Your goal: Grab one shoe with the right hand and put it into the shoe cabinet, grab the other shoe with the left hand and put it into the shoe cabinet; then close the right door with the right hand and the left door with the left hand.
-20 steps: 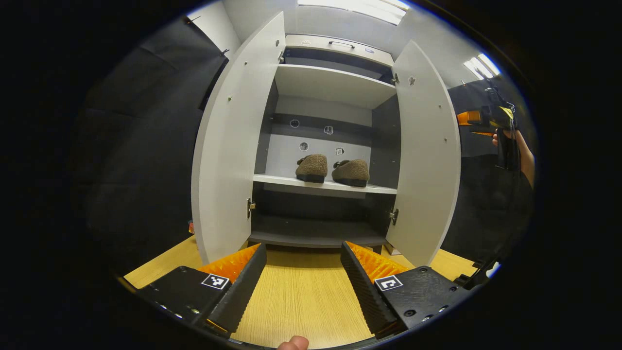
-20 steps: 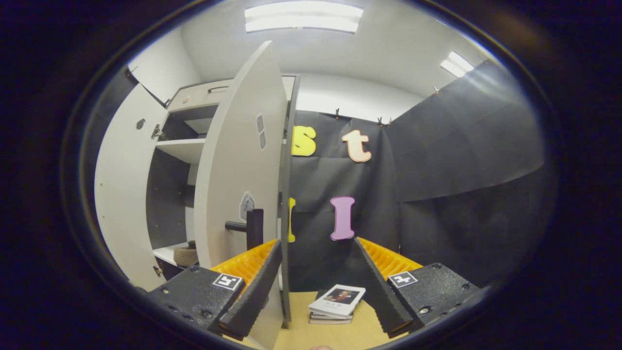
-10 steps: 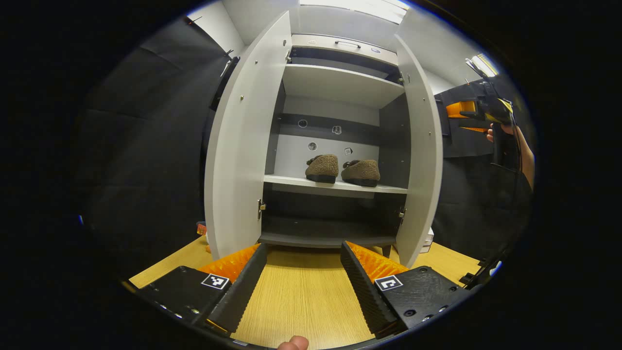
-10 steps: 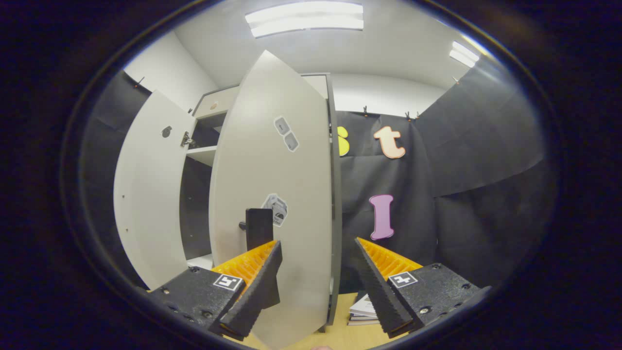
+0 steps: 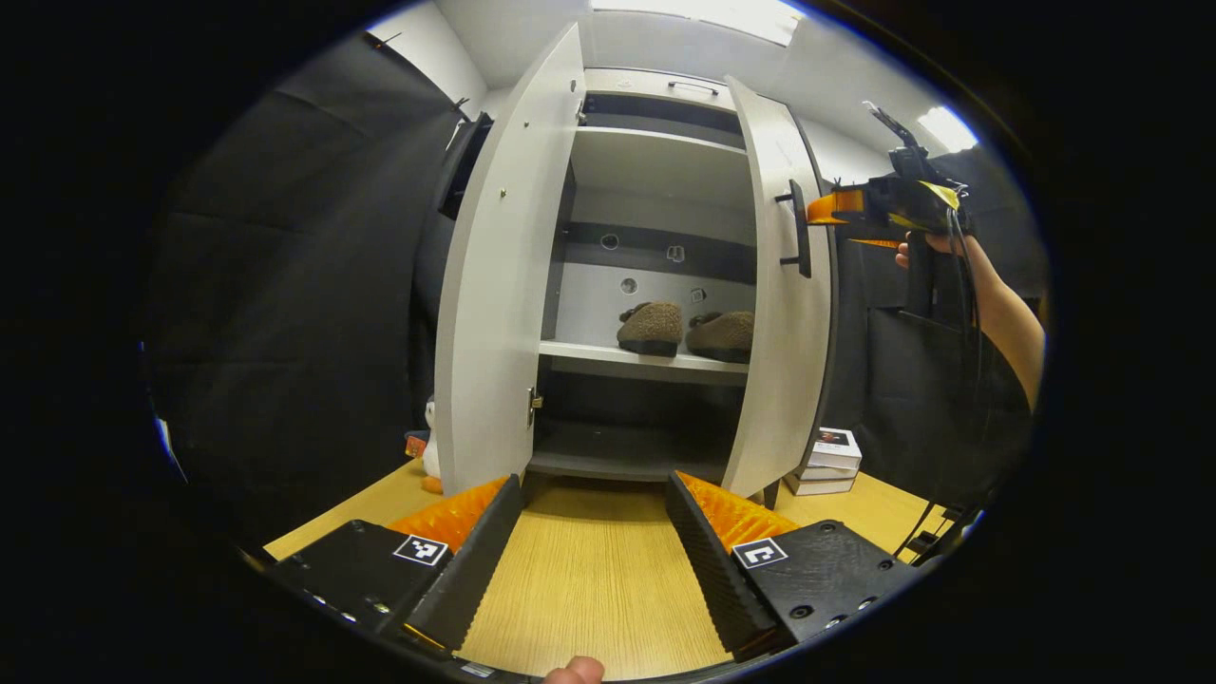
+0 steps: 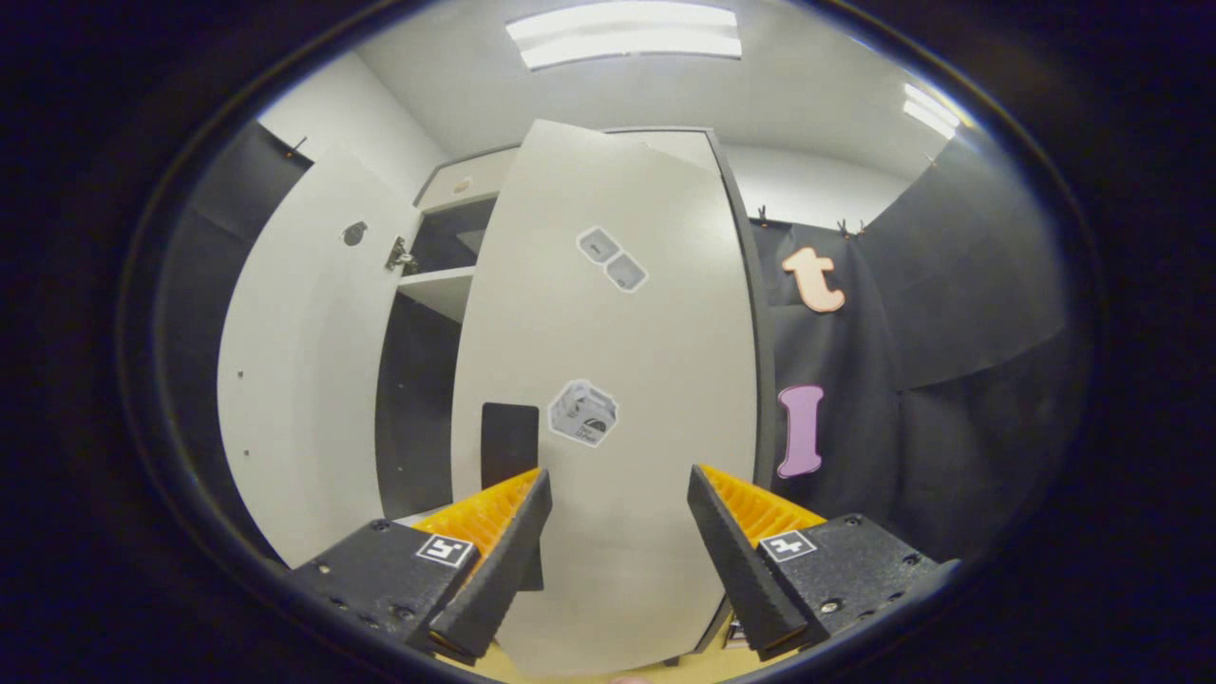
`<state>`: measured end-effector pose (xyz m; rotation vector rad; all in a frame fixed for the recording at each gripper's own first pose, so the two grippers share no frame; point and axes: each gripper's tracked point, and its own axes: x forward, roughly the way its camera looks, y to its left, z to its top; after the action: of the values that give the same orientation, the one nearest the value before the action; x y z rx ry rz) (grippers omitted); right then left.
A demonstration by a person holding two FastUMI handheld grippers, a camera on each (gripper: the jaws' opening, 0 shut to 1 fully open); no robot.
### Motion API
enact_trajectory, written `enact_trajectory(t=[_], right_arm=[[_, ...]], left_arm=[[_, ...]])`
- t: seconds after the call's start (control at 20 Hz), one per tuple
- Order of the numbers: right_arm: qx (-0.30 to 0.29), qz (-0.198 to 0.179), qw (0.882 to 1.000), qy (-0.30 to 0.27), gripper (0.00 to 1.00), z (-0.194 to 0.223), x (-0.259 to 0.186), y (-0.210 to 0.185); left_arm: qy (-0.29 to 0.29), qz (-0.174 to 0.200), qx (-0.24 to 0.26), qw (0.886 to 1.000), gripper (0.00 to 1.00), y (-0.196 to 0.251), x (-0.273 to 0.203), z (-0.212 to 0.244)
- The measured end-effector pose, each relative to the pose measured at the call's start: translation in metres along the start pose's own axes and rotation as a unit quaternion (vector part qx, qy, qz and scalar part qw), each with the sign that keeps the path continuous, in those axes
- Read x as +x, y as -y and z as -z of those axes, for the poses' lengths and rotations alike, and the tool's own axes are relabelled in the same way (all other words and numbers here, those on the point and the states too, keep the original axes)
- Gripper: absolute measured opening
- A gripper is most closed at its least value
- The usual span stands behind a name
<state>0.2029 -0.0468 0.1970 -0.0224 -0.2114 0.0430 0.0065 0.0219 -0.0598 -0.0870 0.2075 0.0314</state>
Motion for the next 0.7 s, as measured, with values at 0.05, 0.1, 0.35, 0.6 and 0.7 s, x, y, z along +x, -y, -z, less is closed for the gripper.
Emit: enact_trajectory(t=[0.05, 0.1, 0.35, 0.6, 0.7], right_arm=[[0.002, 0.007, 1.000, 0.008, 0.95, -0.004, -0.004, 0.002], [0.003, 0.005, 1.000, 0.016, 0.95, -0.010, -0.007, 0.001], [-0.019, 0.008, 0.999, 0.031, 0.98, -0.024, -0.053, -0.005], [-0.013, 0.014, 1.000, 0.014, 0.97, 0.007, -0.104, -0.008], [-0.013, 0.037, 0.999, -0.001, 0.97, 0.034, -0.122, -0.002]], left_arm=[[0.000, 0.001, 0.001, 1.000, 0.93, 0.001, 0.000, -0.001], [0.001, 0.002, 0.001, 1.000, 0.93, 0.001, -0.001, -0.001], [0.003, 0.009, 0.007, 1.000, 0.93, 0.005, -0.004, -0.004], [0.013, 0.017, 0.018, 1.000, 0.93, 0.008, -0.003, -0.012], [0.013, 0.021, 0.020, 0.999, 0.93, 0.011, -0.001, -0.012]])
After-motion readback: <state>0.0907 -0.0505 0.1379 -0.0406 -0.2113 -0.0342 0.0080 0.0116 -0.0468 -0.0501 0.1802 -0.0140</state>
